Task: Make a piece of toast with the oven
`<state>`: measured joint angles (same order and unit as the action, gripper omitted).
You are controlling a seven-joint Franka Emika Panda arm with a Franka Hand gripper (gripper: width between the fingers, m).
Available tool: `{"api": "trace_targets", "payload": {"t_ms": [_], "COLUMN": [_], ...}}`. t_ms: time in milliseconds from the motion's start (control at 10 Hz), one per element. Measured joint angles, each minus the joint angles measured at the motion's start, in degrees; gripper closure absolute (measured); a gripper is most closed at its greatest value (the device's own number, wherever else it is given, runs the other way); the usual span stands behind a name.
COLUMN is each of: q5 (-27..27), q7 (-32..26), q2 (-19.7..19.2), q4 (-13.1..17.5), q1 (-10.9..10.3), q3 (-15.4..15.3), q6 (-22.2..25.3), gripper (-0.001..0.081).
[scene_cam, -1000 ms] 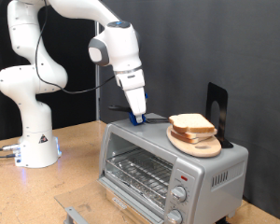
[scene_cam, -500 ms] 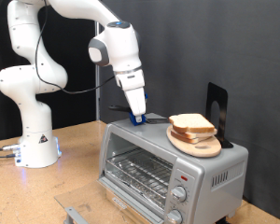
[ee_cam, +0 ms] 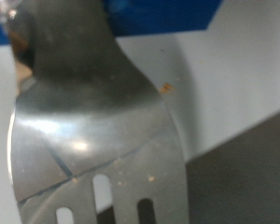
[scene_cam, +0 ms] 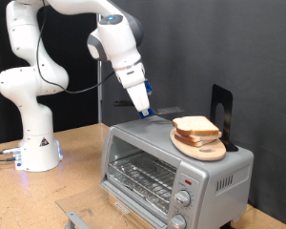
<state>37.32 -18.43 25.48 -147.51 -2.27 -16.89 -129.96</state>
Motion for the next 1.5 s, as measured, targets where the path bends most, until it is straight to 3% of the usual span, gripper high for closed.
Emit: {"api": "trace_targets", "payload": {"t_ms": [200, 400, 600, 700, 900, 1200, 1500], "q5": [-3.3, 0.3, 10.2, 12.5, 12.1, 6.0, 5.7], "q7": [0.5, 0.4, -0.8, -1.0, 0.9, 5.4, 6.9], "q2": [2.1, 2.1, 4.3, 6.1, 9.7, 12.8, 12.2], "q4": [2.4, 1.0, -2.3, -4.0, -7.1, -9.4, -9.2], "q1": [0.8, 0.6, 0.2, 0.4, 2.4, 8.4, 8.7], "q3": [1.8, 1.3, 1.7, 2.7, 4.8, 5.8, 5.8], "q6": [10.6, 4.2, -5.9, -7.5, -7.2, -2.3, -0.3], "gripper": [0.0355, 0.0355, 0.0355, 0.0355, 0.0355, 0.0355, 0.0355]}}
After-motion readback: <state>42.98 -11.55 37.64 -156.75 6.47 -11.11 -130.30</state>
